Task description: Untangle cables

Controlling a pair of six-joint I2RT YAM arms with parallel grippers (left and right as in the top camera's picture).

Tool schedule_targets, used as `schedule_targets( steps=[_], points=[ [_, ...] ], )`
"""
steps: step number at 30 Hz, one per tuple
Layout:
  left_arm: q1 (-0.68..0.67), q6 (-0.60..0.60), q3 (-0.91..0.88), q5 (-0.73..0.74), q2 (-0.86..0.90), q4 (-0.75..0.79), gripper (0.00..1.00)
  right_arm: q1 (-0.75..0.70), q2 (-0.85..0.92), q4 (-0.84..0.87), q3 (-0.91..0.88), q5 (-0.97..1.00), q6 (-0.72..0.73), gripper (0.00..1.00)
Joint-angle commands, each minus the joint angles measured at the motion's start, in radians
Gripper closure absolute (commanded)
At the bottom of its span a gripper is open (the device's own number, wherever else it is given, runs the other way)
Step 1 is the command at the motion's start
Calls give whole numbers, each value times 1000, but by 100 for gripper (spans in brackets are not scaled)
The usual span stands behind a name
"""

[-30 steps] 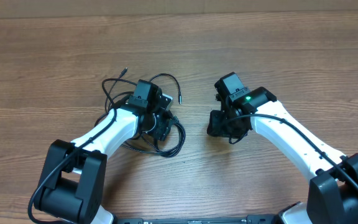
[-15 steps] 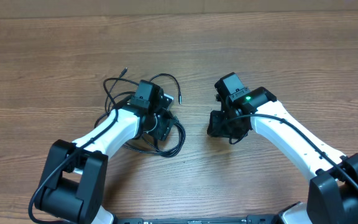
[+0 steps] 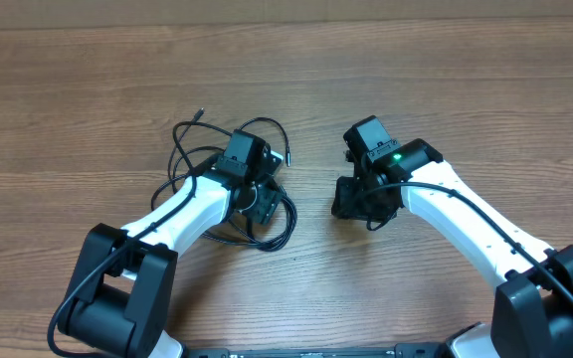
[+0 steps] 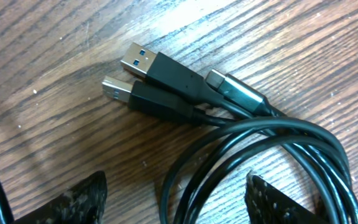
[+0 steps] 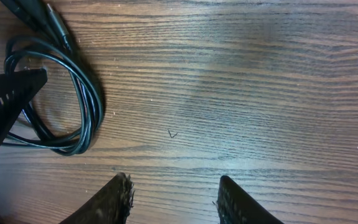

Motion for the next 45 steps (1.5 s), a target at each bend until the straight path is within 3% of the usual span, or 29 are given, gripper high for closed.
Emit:
schedule_targets(
  steps=[1,23,26,27,28,30,34,45],
  points=[
    [-5,-17,-22,-10,11,8,29,-6,-19,1,23,-1,-8,57],
    [-30,-77,-34,-6,58,11,35,-6,-19,-6,23,-1,-8,57],
    [-37,-88,-34,-6,70,6,41,-6,-19,-8,23,-2,-8,57],
    [-37,-88,-32,-6,66,5,50,-7,-19,-8,23,-1,-8,57],
    [-37,-88,-20,-6,54,-6,65,-7,-19,-8,23,-1,-8,57],
    [-35,-87,11,-6,31,-34,79,-6,-19,-8,23,-1,-8,57],
    [-33,-87,82,-7,-20,-86,94,-6,-19,-9,23,-1,-8,57],
    [-32,-87,285,3,-243,-288,96,-7,-21,-13,33,-43,-40,57]
  ],
)
